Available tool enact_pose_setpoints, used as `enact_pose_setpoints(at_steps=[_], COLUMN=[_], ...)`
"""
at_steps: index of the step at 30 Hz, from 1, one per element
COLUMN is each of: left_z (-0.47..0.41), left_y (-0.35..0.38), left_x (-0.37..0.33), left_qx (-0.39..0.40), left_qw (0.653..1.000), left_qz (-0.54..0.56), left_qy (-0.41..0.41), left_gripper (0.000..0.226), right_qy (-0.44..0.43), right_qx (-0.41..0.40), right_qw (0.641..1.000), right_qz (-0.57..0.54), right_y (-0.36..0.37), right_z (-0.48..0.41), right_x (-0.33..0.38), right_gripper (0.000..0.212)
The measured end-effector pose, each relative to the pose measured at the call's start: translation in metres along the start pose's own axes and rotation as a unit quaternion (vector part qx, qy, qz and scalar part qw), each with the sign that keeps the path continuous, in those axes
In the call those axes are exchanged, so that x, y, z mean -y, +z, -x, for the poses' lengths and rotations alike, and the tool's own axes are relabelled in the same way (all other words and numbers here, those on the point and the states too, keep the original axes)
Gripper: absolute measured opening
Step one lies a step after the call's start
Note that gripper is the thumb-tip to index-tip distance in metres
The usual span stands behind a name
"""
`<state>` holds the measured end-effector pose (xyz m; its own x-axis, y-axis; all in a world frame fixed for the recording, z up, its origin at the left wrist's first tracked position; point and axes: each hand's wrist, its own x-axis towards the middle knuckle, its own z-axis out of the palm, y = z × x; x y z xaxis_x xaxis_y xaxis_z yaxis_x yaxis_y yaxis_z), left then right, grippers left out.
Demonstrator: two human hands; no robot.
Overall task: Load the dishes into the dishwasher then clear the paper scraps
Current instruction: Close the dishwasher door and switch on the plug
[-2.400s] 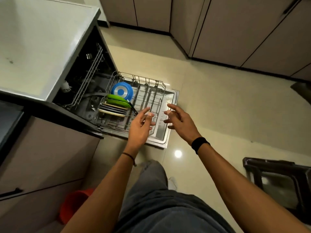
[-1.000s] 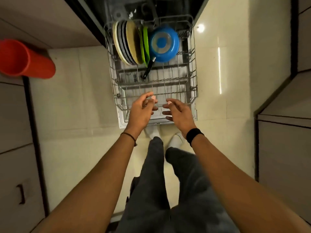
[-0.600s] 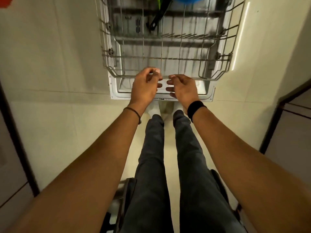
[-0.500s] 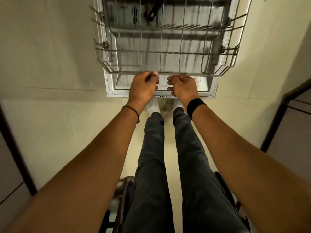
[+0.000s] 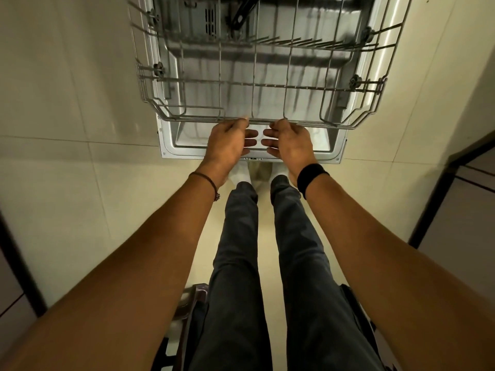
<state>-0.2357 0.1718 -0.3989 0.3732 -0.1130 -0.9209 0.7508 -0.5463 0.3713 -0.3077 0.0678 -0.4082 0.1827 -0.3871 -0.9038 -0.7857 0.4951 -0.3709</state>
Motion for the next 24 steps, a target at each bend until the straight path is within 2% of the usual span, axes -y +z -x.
enact_pose_setpoints(at_steps=[6, 11, 15, 19, 24], left_z=[-0.012, -0.036, -0.060, -0.086, -0.119], left_y=[0.002, 0.004, 0.001, 0.002, 0.005], left_x=[-0.030, -0.077, -0.127, -0.184, -0.263], left_qx=[-0.003, -0.014, -0.009, -0.005, -0.005], left_qw=[1.000, 0.997, 0.991, 0.978, 0.968], left_qz=[0.002, 0.002, -0.021, -0.065, -0.097], left_qy=[0.028, 0.072, 0.130, 0.196, 0.232], left_gripper=[0.030, 0.031, 0.027, 0.024, 0.024], right_qy=[-0.038, -0.090, -0.144, -0.173, -0.214], right_qx=[0.002, 0.016, 0.027, 0.021, -0.003], right_qw=[0.999, 0.996, 0.988, 0.984, 0.975], right_qz=[-0.013, 0.003, 0.046, 0.037, 0.063], right_y=[-0.002, -0.006, -0.003, 0.000, 0.012], right_z=[-0.014, -0.037, -0.060, -0.088, -0.122], right_x=[0.027, 0.076, 0.130, 0.188, 0.266], right_gripper=[0.032, 0.028, 0.022, 0.022, 0.027])
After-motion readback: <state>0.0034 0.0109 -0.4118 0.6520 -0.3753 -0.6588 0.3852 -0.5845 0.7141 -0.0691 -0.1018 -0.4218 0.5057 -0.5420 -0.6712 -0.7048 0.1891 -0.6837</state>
